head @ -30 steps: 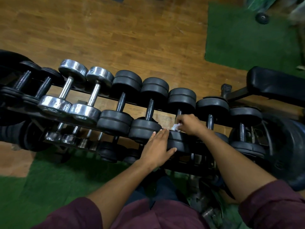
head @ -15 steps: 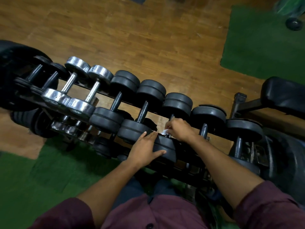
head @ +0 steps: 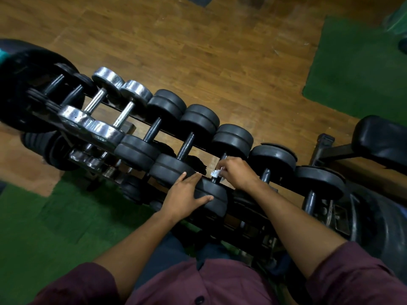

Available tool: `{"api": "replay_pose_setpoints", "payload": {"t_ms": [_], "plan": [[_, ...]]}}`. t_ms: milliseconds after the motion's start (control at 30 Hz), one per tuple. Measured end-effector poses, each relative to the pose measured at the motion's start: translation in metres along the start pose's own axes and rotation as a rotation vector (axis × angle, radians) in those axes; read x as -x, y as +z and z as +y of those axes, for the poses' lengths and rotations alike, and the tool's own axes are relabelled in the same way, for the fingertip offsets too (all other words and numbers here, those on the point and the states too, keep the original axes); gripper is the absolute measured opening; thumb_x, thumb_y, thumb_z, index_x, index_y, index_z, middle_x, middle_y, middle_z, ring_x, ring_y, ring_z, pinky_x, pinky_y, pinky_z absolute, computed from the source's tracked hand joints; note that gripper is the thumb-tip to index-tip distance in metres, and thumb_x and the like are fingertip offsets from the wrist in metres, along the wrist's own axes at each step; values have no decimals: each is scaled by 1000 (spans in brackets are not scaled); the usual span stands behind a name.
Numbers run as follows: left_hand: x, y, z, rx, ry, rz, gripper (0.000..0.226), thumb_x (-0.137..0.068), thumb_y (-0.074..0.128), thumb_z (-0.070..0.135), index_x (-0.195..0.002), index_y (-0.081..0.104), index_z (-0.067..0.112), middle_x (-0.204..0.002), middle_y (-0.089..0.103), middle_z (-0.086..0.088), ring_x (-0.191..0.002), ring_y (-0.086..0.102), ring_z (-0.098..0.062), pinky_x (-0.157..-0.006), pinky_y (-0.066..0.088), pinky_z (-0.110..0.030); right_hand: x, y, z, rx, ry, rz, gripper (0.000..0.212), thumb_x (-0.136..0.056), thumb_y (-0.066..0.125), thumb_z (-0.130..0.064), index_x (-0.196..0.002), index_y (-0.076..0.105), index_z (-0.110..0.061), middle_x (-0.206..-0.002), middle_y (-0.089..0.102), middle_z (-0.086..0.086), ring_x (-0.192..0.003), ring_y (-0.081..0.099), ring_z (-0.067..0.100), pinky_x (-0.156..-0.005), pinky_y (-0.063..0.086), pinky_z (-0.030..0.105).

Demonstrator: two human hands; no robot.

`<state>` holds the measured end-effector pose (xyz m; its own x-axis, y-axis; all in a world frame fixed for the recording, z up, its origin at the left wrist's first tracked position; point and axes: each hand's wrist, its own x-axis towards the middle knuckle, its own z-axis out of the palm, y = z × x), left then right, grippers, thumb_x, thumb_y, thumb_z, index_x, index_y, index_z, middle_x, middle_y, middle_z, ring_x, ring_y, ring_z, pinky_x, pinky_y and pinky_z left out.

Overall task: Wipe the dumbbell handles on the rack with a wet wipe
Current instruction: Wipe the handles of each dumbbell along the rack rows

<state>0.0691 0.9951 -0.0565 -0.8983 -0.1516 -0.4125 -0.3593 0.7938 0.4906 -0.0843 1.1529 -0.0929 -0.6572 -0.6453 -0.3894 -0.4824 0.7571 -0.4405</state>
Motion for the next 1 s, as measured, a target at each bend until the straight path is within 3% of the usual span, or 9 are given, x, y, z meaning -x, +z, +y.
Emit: {"api": "replay_pose_setpoints", "payload": {"t_ms": [200,333,500,800,1000], "plan": [[2,3,-1,20,-31,-8,88,-86,70,63,-156,39,21,-160,42,4,-154,21,-26,-119,29,-36,-2,-1,2,31,151,199,13,-93,59,-14,-100,64,-23,-92,54,3,-78,61,33,-64,54,42],[0,5,-2,15,-25,-18,88,-86,69,63,-156,37,22,-160,41,4,-154,21,-27,-119,29,-37,1,6,-1,32,91,138,17,-91,61,-16,-105,67,-23,-99,59,4,-86,64,33,-70,56,43],[1,5,-5,21,-22,-25,88,-86,69,64,-156,37,23,-160,41,4,-155,20,-27,-118,31,-38,2,4,-3,24,-10,13,15,-91,63,-21,-104,72,-23,-105,67,2,-96,66,23,-78,54,34],[-1,4,-5,33,-14,-37,89,-86,68,65,-157,35,22,-162,39,3,-155,19,-27,-120,27,-36,-8,2,-4,54,183,216,13,-93,58,-16,-104,65,-18,-97,58,8,-80,61,35,-65,56,45],[-2,4,-9,-2,17,-36,90,-87,65,67,-158,34,21,-162,38,4,-155,20,-26,-120,27,-36,-5,10,-5,106,134,214,22,-98,54,-16,-116,67,-18,-105,53,5,-83,63,34,-64,54,38]]}}
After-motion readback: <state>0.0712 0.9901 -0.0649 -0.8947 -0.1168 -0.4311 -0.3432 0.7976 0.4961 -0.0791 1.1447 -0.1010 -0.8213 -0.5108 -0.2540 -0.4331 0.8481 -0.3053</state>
